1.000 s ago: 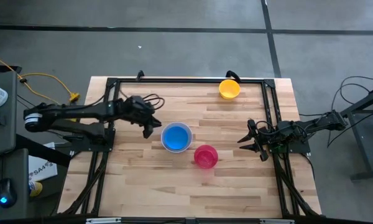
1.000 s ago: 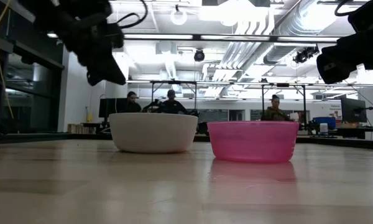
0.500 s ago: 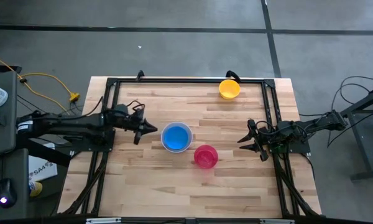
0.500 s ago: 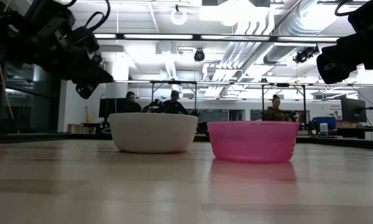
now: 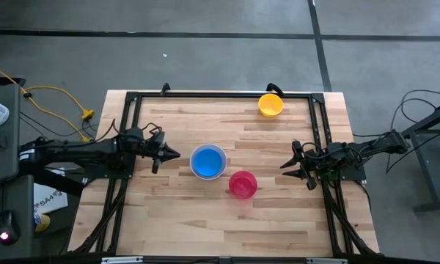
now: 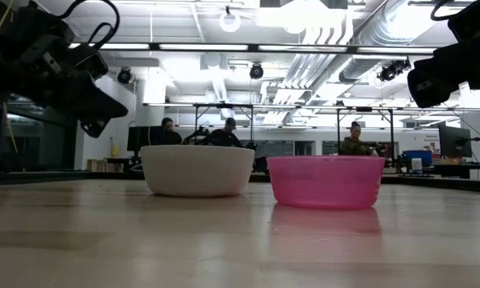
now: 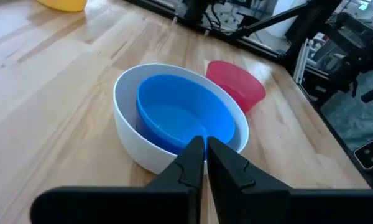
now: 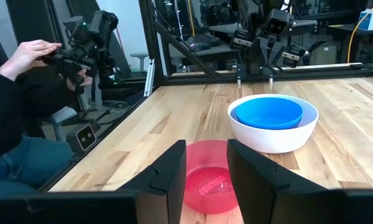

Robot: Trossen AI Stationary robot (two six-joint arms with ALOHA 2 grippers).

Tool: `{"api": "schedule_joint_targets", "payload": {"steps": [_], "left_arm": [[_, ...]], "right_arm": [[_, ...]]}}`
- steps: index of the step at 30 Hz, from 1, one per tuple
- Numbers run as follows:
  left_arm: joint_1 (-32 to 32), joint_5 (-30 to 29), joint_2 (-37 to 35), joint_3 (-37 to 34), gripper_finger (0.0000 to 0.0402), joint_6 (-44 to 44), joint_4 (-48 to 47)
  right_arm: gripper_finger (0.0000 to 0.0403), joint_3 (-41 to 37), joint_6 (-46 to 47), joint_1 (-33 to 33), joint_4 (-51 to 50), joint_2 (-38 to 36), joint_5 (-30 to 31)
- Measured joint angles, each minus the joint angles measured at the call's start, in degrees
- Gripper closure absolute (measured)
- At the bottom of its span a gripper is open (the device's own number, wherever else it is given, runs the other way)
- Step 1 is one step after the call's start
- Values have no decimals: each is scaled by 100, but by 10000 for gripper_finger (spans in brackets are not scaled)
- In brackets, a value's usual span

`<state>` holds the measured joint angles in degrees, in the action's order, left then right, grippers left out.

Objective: Nest bowls inside each other
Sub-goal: Stack the yellow bowl on top of the blue bowl

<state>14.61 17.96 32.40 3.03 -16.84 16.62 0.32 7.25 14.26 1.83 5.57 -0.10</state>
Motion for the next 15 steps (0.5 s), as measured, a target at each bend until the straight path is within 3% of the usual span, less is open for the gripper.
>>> {"api": "schedule_joint_targets", "payload": {"steps": [10,15], "left_arm": [[0,-93,-496,-152,382,467,-38],[1,-408,-492,-160,382,568,-325]], "right_arm": [[293,0,0,0,0,0,-2],[293,0,0,0,0,1,-2]]}}
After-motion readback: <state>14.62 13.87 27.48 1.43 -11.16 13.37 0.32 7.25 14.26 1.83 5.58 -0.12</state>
